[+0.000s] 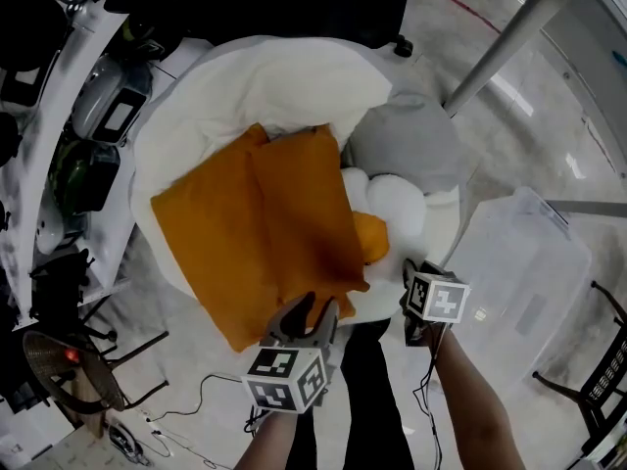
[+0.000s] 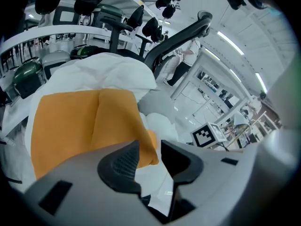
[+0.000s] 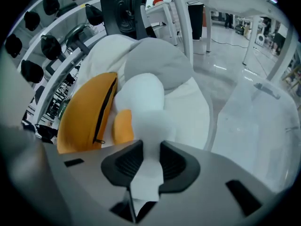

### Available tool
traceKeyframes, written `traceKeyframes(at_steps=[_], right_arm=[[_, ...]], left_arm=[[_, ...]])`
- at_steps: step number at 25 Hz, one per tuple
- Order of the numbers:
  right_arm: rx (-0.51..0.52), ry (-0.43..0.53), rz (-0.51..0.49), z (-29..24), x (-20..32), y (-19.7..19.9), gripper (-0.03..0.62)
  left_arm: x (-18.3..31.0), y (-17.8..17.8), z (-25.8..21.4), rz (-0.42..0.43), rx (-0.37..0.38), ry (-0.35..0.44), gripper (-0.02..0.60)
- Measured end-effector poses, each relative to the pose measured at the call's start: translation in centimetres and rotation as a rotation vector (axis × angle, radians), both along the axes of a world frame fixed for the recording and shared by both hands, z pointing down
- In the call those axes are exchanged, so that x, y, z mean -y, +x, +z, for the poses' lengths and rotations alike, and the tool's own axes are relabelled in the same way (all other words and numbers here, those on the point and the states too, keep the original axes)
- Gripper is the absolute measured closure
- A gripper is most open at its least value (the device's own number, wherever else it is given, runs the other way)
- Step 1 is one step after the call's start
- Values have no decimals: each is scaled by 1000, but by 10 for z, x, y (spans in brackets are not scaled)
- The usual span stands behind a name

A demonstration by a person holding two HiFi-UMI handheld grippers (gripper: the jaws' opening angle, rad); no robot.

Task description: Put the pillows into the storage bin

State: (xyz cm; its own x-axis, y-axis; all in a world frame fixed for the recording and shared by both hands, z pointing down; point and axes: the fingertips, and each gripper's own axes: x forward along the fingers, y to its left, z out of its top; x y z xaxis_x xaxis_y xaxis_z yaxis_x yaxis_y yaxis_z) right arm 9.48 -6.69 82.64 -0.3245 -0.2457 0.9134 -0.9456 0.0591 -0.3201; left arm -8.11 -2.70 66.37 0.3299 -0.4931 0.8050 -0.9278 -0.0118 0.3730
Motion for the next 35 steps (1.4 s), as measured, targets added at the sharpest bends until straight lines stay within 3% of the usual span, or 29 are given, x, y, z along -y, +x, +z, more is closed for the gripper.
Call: traceKeyframes(at_steps=[16,26,35], right_arm=[[61,102,156,-108,-57,-20,534],[54,124,321,-160,-94,-11,542],[52,143,413,-209,-116,0,548]], left_arm=[[-18,-12,-52,133,-33,33,443],[-25,0,-84,275,-68,59,443],[-23,21,-103,384,-86,71,443]])
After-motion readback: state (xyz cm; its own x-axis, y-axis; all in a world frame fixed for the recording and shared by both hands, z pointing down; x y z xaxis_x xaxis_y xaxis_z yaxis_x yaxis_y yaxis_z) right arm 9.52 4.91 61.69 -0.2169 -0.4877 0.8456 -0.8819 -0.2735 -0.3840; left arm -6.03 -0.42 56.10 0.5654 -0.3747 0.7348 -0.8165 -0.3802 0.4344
